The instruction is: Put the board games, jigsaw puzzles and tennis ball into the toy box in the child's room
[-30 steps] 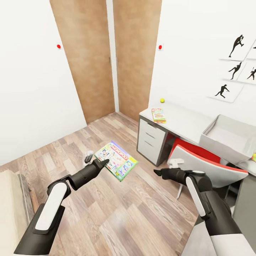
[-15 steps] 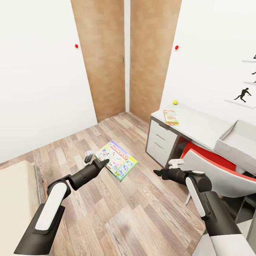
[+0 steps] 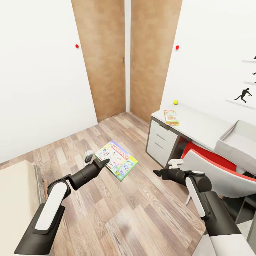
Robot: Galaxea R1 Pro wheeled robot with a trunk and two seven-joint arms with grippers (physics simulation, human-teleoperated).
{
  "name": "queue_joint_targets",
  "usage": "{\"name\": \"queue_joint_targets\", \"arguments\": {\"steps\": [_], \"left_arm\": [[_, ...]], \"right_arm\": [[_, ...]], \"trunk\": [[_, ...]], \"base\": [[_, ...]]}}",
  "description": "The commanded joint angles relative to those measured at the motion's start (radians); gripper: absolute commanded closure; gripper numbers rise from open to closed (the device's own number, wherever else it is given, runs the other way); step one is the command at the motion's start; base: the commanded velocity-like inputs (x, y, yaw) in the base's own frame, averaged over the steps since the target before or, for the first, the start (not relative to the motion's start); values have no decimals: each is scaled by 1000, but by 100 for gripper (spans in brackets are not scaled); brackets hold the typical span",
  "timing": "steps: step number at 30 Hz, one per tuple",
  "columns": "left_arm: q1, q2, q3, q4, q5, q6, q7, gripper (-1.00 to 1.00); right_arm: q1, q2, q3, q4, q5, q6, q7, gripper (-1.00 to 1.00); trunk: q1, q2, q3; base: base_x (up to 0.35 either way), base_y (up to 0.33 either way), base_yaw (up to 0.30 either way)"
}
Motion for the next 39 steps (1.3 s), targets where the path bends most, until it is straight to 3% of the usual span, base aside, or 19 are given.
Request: {"name": "queue_joint_targets", "arguments": {"steps": [1,15,39], "left_arm": [[-1,0,-1,-1,4,3,3,100],[-1,-2,-8,-1,4,1,2,100],[-1,-2,-11,-1,0,1,3,100]], "right_arm": [[-1,-1,1,-1,-5,5,-2,-100],[-1,-1,1,-1,-5,5,-2,-100],[7,-3,-2,-3,-6,4,0,-100]], "trunk": [[1,-2,-2],[1,-2,-2],[1,-2,-2]], "base": [[0,0,4],[38,0,1],[301,28,0]]}}
